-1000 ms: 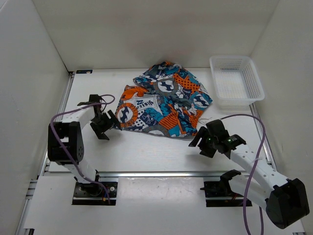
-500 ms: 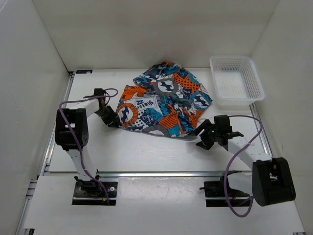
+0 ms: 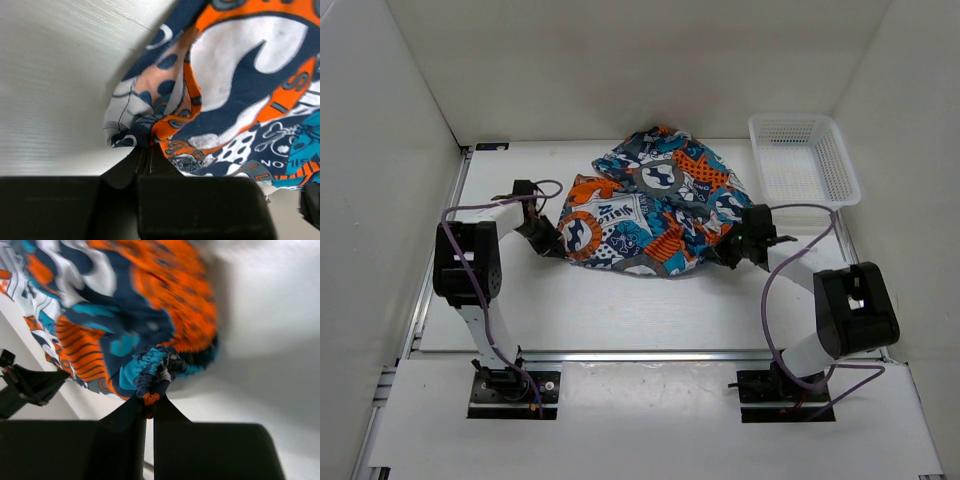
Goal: Fold and stack the shorts
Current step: Flatten the shorts out
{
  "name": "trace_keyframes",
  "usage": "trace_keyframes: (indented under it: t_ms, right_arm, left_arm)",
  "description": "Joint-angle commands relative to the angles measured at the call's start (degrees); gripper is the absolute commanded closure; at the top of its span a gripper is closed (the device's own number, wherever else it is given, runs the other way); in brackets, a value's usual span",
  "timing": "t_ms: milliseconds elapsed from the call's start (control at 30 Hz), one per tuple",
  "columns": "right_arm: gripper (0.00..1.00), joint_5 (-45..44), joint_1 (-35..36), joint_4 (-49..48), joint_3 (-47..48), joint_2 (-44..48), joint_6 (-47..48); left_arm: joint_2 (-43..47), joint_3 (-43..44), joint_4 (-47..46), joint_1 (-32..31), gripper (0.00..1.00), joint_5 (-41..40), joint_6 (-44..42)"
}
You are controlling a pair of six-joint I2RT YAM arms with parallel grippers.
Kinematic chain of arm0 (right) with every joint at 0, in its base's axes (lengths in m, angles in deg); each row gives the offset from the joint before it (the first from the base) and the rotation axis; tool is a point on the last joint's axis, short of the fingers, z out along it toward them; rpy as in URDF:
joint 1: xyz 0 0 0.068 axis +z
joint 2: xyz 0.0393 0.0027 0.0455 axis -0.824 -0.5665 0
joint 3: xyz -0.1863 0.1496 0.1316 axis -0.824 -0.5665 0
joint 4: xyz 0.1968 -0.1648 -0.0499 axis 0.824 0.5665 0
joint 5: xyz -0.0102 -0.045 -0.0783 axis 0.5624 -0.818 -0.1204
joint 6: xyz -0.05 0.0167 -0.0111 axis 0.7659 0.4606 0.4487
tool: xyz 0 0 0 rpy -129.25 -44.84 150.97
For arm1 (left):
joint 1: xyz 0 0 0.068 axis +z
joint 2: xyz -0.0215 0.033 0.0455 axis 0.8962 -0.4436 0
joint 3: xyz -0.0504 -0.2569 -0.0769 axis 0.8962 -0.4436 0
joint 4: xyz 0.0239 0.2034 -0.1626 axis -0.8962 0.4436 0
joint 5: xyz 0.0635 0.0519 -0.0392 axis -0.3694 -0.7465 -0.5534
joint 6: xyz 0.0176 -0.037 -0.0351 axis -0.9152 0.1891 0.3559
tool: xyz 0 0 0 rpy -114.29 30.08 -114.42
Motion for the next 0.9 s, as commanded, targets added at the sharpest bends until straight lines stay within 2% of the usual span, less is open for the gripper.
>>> trace_keyframes:
  t_ms: [0, 67, 133, 167, 200, 233, 267, 300, 367, 433, 500, 567, 600, 633, 667, 700, 733, 767, 800, 833, 867]
  right_arm:
    - [1.0, -3.6, 0.51, 4.03, 10.1, -1.86, 3.17]
    - [1.0, -4.93, -1.59, 7.3, 16.34, -2.39, 5.29]
    - [1.0, -4.93, -3.18, 13.89, 30.29, -4.23, 9.06]
    - [1.0, -4.93, -3.88, 16.0, 35.56, -5.02, 10.38]
    - [1.0, -4.32, -4.5, 18.02, 40.84, -5.73, 11.61]
    - [1.0, -4.31, -4.5, 21.43, 50.46, -6.86, 14.41]
    - [1.0, -4.31, -4.5, 22.77, 54.39, -6.88, 15.48]
    - [1.0, -4.31, -3.81, 23.74, 59.38, -7.4, 16.36]
    - [1.0, -4.31, -3.1, 25.77, 60.58, -6.35, 18.47]
    - [1.0, -4.31, -1.26, 26.38, 55.87, -3.02, 20.05]
    - [1.0, -6.58, -0.72, 26.39, 49.27, 2.23, 21.02]
    - [1.0, -9.31, 1.64, 26.39, 37.15, 6.55, 22.17]
    - [1.0, -10.37, 2.34, 26.39, 32.85, 11.18, 22.17]
    - [1.0, -11.25, 3.57, 26.39, 28.72, 13.58, 22.7]
    - [0.95, -12.04, 3.58, 26.39, 20.58, 17.95, 21.66]
    - [0.72, -12.05, 4.19, 26.39, 16.76, 19.91, 21.04]
    - [0.57, -12.05, 4.2, 26.39, 13.33, 21.67, 20.42]
    - [0.46, -12.66, 4.2, 27.0, 7.9, 24.21, 18.76]
    - [0.31, -12.66, 4.2, 27.0, 5.93, 25.19, 18.05]
    - [0.27, -12.66, 4.2, 27.7, 4.78, 25.99, 17.52]
    - [0.25, -13.18, 4.2, 28.84, 4.16, 27.3, 16.21]
  left_arm:
    - [5.41, 2.05, -1.07, 0.81, 0.9, 0.66, 0.47]
    - [5.94, 8.19, -0.2, 1.69, 0.9, 4.68, 1.0]
    - [5.94, 16.26, 4.35, 2.57, 0.9, 5.33, 1.0]
    - [5.94, 25.96, 9.33, 2.57, 0.9, 4.28, 1.0]
    - [5.94, 30.67, 11.65, 2.57, 0.9, 4.27, 1.0]
    - [5.94, 34.98, 13.41, 2.57, 0.9, 3.58, 1.0]
    - [6.64, 42.07, 14.91, 2.57, 0.9, 2.53, 1.0]
    - [7.34, 44.49, 16.84, 2.57, 0.9, 2.52, 1.52]
    - [10.75, 45.83, 16.86, 2.57, 0.9, 2.52, 1.53]
    - [13.66, 42.86, 16.86, 2.57, 0.9, 1.29, 1.53]
    - [19.02, 33.83, 16.86, 2.57, 0.9, -0.19, 0.92]
    - [25.32, 25.4, 14.93, 1.96, 0.9, -1.7, 0.91]
    - [27.45, 16.22, 14.31, 1.96, 0.9, -2.75, 0.39]
    - [29.56, 11.6, 14.31, 1.96, 0.9, -3.37, 0.39]
    - [33.33, 7.2, 13.52, 1.43, 0.9, -3.98, 0.39]
    - [35.02, -1.19, 12.91, 1.43, 0.83, -3.99, 0.39]
    - [36.51, -5.02, 12.12, 1.43, 0.76, -3.99, 1.08]
    - [38.18, -8.1, 11.33, 1.43, 0.59, -3.21, 1.09]
    - [38.2, -11.61, 10.71, 1.43, 0.48, -2.5, 1.09]
    - [38.2, -12.34, 10.7, 1.43, 0.44, -2.49, 0.48]
    - [38.2, -12.35, 10.7, 1.43, 0.34, -2.49, 0.47]
